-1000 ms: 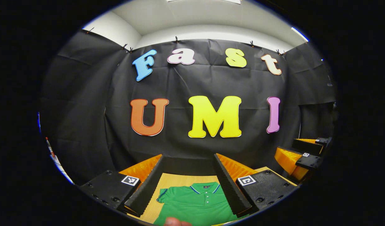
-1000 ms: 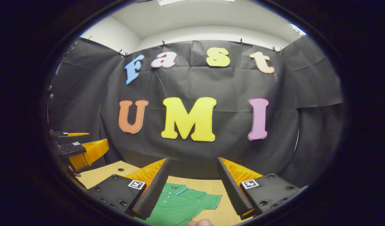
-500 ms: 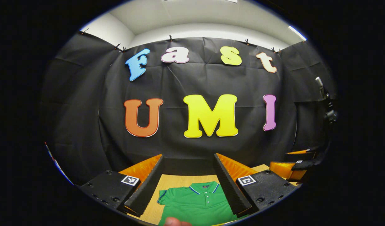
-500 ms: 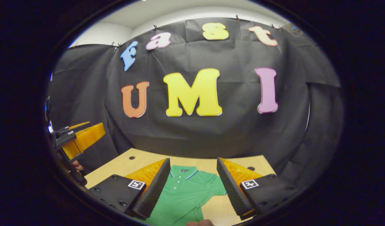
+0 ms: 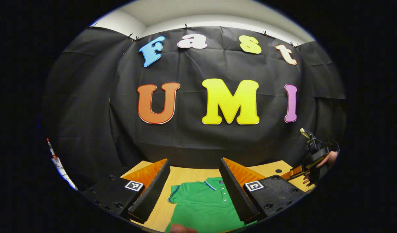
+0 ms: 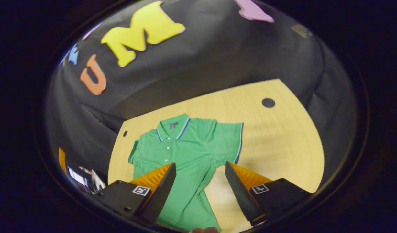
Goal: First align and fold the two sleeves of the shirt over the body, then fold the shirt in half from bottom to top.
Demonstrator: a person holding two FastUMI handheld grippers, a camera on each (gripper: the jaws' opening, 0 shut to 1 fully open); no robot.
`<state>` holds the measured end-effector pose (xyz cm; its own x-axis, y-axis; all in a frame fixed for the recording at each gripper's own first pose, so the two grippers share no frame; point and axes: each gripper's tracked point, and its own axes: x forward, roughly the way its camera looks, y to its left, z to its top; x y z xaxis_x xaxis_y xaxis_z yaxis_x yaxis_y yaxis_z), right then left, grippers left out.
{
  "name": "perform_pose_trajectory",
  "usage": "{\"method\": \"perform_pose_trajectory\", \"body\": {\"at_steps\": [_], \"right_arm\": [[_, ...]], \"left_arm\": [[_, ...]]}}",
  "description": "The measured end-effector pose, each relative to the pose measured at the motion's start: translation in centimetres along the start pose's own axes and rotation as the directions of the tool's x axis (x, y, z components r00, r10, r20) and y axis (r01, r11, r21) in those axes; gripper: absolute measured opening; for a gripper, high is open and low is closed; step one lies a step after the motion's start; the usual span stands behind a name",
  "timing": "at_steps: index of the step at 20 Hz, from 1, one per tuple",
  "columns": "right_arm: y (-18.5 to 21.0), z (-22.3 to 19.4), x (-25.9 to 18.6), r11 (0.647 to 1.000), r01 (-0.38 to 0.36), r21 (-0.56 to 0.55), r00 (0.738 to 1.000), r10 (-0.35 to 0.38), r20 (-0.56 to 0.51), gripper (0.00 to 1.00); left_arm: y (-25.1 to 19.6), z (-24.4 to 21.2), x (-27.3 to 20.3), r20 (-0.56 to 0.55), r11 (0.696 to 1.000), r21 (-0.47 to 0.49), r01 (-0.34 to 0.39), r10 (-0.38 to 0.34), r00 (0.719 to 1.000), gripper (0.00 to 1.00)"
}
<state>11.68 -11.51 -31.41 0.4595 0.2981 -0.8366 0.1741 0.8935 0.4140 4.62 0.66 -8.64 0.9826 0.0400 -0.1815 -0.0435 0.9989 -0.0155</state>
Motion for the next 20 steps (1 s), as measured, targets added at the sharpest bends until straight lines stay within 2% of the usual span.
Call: {"method": "perform_pose_trajectory", "body": {"at_steps": [4,5,6,7,8,10,11,16,18,20], "right_arm": [[-4.3,0.8,7.2,0.992,0.025,0.126,0.992,-0.009,-0.123,0.96],[-4.5,1.4,8.1,0.987,0.012,0.16,0.991,0.009,-0.132,0.92],[-5.0,2.0,8.9,0.983,0.002,0.185,0.99,0.024,-0.135,0.96],[-5.6,2.8,9.5,0.98,0.0,0.197,0.992,0.025,-0.127,0.92],[-6.3,3.5,10.1,0.98,0.006,0.201,0.992,0.019,-0.123,0.96],[-7.2,4.1,11.0,0.977,0.017,0.213,0.991,0.013,-0.135,0.96],[-7.6,3.8,11.4,0.977,0.027,0.211,0.989,0.005,-0.151,0.91],[-5.6,3.4,12.5,0.959,-0.076,0.274,0.976,0.128,-0.177,0.93],[-4.6,2.8,13.2,0.959,-0.085,0.271,0.968,0.144,-0.205,0.83],[-3.9,2.3,13.8,0.972,-0.077,0.224,0.968,0.127,-0.218,0.67]], "left_arm": [[1.1,-2.8,1.2,-0.082,0.999,-0.024,-0.043,0.041,0.996,0.98],[1.3,-3.3,1.4,-0.096,0.998,-0.021,-0.054,0.052,0.994,0.99],[1.5,-3.6,1.6,-0.105,0.998,-0.018,-0.064,0.062,0.993,0.98],[1.6,-3.8,1.9,-0.112,0.997,-0.016,-0.073,0.07,0.991,0.99],[1.6,-4.1,2.2,-0.12,0.997,-0.014,-0.079,0.077,0.99,0.99],[1.6,-4.8,2.6,-0.136,0.996,-0.011,-0.092,0.09,0.987,0.98],[1.5,-5.1,2.8,-0.143,0.995,-0.009,-0.096,0.094,0.985,0.98],[1.0,-5.5,3.6,-0.158,0.995,0.006,-0.103,0.103,0.982,0.99],[0.8,-5.6,3.8,-0.159,0.995,0.01,-0.101,0.101,0.982,0.99],[0.6,-5.6,3.8,-0.158,0.995,0.014,-0.099,0.1,0.982,0.98]]}}
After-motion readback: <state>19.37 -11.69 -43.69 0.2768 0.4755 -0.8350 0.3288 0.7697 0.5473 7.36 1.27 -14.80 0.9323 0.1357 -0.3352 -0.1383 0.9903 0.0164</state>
